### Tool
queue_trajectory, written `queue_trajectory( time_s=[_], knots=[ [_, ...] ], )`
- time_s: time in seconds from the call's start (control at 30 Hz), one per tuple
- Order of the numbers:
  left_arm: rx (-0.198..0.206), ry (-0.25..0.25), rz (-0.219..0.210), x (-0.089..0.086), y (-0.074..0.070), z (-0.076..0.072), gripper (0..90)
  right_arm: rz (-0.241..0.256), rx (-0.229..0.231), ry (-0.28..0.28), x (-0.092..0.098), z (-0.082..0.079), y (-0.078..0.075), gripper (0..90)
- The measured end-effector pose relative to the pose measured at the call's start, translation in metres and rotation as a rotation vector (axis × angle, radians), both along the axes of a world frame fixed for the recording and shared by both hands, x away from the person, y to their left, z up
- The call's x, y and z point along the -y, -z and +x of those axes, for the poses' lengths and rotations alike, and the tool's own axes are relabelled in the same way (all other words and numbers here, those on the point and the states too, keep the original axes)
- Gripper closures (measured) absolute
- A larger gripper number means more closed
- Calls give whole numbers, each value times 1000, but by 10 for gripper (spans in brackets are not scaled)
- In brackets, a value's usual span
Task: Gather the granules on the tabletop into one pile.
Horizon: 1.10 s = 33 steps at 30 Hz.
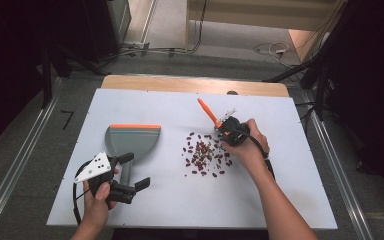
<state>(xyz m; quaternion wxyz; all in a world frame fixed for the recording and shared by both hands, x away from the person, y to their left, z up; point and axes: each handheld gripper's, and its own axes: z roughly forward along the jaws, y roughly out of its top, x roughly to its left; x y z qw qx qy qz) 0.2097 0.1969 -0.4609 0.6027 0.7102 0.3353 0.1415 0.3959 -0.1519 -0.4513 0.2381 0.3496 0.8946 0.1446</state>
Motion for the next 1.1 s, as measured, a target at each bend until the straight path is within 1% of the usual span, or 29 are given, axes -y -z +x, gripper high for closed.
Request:
queue_trajectory(
  time_s=[0.07, 0.1, 0.33, 0.47, 0.53, 0.63, 0.83, 0.87, 1.1],
  knots=[
    [0, 0, 2, 1, 0, 1, 0, 1, -6, -9, 0, -1, 0, 687],
    [0, 0, 1, 1, 0, 1, 0, -4, -5, -30, 0, -5, 0, 686],
    [-3, 4, -6, 3, 0, 4, 0, 13, -16, -62, 1, -14, 1, 684],
    [1, -3, -5, 1, 0, 4, 0, 15, -32, -85, 0, -19, 0, 684],
    [1, -9, -4, 1, 0, 4, 0, 28, -45, -97, 0, -22, 0, 684],
    [-1, -15, -6, 0, 1, 4, 0, 29, -40, -111, 1, -27, 1, 683],
    [5, -24, -1, -1, 0, 2, 0, 39, -47, -122, 2, -29, 0, 682],
    [4, -28, -2, -2, 0, 2, 0, 35, -38, -121, 1, -30, 1, 682],
    [0, -44, -10, -6, 1, 2, 0, 22, -23, -141, 1, -35, 2, 682]
  ],
)
